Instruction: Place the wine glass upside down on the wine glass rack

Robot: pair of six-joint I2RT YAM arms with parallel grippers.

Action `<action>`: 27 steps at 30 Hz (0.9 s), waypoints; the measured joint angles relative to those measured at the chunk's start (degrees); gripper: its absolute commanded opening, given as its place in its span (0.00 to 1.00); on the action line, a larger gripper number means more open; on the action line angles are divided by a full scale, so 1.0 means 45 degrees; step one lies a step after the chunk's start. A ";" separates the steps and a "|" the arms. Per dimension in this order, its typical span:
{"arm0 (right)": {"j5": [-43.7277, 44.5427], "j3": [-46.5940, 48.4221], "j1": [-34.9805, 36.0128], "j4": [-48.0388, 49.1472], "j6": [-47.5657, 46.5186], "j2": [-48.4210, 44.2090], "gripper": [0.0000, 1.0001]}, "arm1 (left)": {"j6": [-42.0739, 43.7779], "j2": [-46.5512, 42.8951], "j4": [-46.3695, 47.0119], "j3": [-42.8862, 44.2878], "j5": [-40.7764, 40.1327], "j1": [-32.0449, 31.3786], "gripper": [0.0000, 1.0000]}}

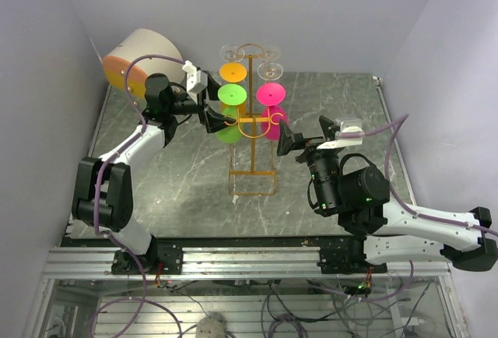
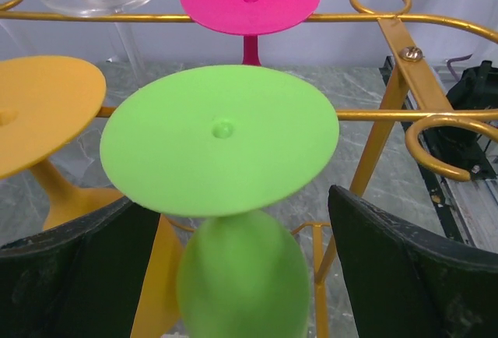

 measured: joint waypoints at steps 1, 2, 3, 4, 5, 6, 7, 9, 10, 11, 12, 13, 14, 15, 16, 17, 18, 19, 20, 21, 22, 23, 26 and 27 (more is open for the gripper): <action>0.0005 0.0000 -0.0005 -0.0029 0.0068 -0.0039 1.00 | 0.0223 -0.0078 -0.0228 0.0000 -0.0005 0.0024 0.97; 0.0005 0.0000 -0.0010 -0.0078 0.0136 -0.0078 1.00 | 0.0544 -0.0185 -0.0588 0.0000 -0.0015 0.0049 0.97; 0.0005 0.0000 -0.0010 -0.0131 0.0189 -0.0102 1.00 | 0.1166 -0.0345 -0.1307 0.0000 -0.0024 0.0097 0.97; 0.0000 0.0000 -0.0010 -0.0223 0.0282 -0.0131 1.00 | 0.1593 -0.0427 -0.1753 0.0010 -0.0024 0.0102 0.97; 0.0005 0.0000 -0.0010 -0.0340 0.0345 -0.0151 1.00 | 0.2341 -0.0549 -0.2603 0.0073 -0.0049 0.0121 0.97; 0.0010 0.0000 -0.0010 -0.0452 0.0442 -0.0165 1.00 | 0.3415 -0.0656 -0.4031 0.0253 -0.0107 0.0146 0.97; 0.0019 0.0000 -0.0019 -0.0583 0.0515 -0.0170 1.00 | 0.4726 -0.0714 -0.5678 0.0559 -0.0185 0.0160 0.97; 0.0068 0.0000 -0.0019 -0.0738 0.0597 -0.0170 1.00 | 0.7291 -0.0719 -0.8607 0.1243 -0.0481 0.0170 0.97; 0.0107 0.0000 -0.0019 -0.0753 0.0602 -0.0165 1.00 | 0.8568 -0.0729 -1.0044 0.1545 -0.0627 0.0189 0.97; 0.0204 0.0000 -0.0019 -0.0714 0.0593 -0.0151 1.00 | 0.9612 -0.0763 -1.1196 0.1729 -0.0724 0.0219 0.97; 0.0408 0.0000 -0.0019 -0.0520 0.0520 -0.0068 1.00 | 1.0647 -0.0850 -1.2322 0.1817 -0.0831 0.0267 0.97; 0.0782 0.0010 -0.0044 -0.0194 0.0403 0.0102 1.00 | 1.1438 -0.0971 -1.3265 0.1821 -0.0913 0.0340 0.97; 0.1486 0.0126 -0.0117 0.0248 0.0209 0.0447 1.00 | 1.2264 -0.1171 -1.4309 0.1763 -0.1035 0.0471 0.97; 0.1996 0.0321 -0.0233 0.0452 0.0058 0.0772 1.00 | 1.2726 -0.1375 -1.4926 0.1695 -0.1117 0.0607 0.97; 0.2574 0.0729 -0.0437 0.0578 -0.0087 0.1239 1.00 | 1.3124 -0.1676 -1.5402 0.1554 -0.1239 0.0787 0.97; 0.2963 0.1205 -0.0622 0.0481 -0.0155 0.1763 1.00 | 1.3318 -0.1967 -1.5703 0.1394 -0.1350 0.0957 0.97; 0.3143 0.1530 -0.0690 0.0233 -0.0126 0.2132 1.00 | 1.3483 -0.2370 -1.5975 0.1180 -0.1515 0.1185 0.97; 0.3303 0.1826 -0.0952 -0.0209 -0.0097 0.2482 1.00 | 1.3527 -0.2837 -1.6213 0.0971 -0.1724 0.1433 0.97; 0.3381 0.1953 -0.1083 -0.0534 -0.0019 0.2657 1.00 | 1.3488 -0.3167 -1.6325 0.0860 -0.1889 0.1583 0.97; 0.3385 0.2030 -0.1277 -0.1117 0.0199 0.2759 1.00 | 1.3410 -0.3560 -1.6466 0.0792 -0.2127 0.1778 0.97; 0.3366 0.2055 -0.1409 -0.1603 0.0476 0.2749 1.00 | 1.3333 -0.3920 -1.6553 0.0782 -0.2351 0.1972 0.97; 0.3240 0.2147 -0.1617 -0.2404 0.0903 0.2657 1.00 | 1.3255 -0.4231 -1.6621 0.0782 -0.2506 0.2127 0.97; 0.1919 0.2395 -0.2905 -0.4945 0.2832 0.1836 1.00 | 1.2522 -0.5265 -1.6723 0.0782 -0.3196 0.2511 0.97; 0.1379 0.2409 -0.3657 -0.5605 0.3449 0.1375 1.00 | 1.2167 -0.5542 -1.6708 0.0782 -0.3453 0.2569 0.97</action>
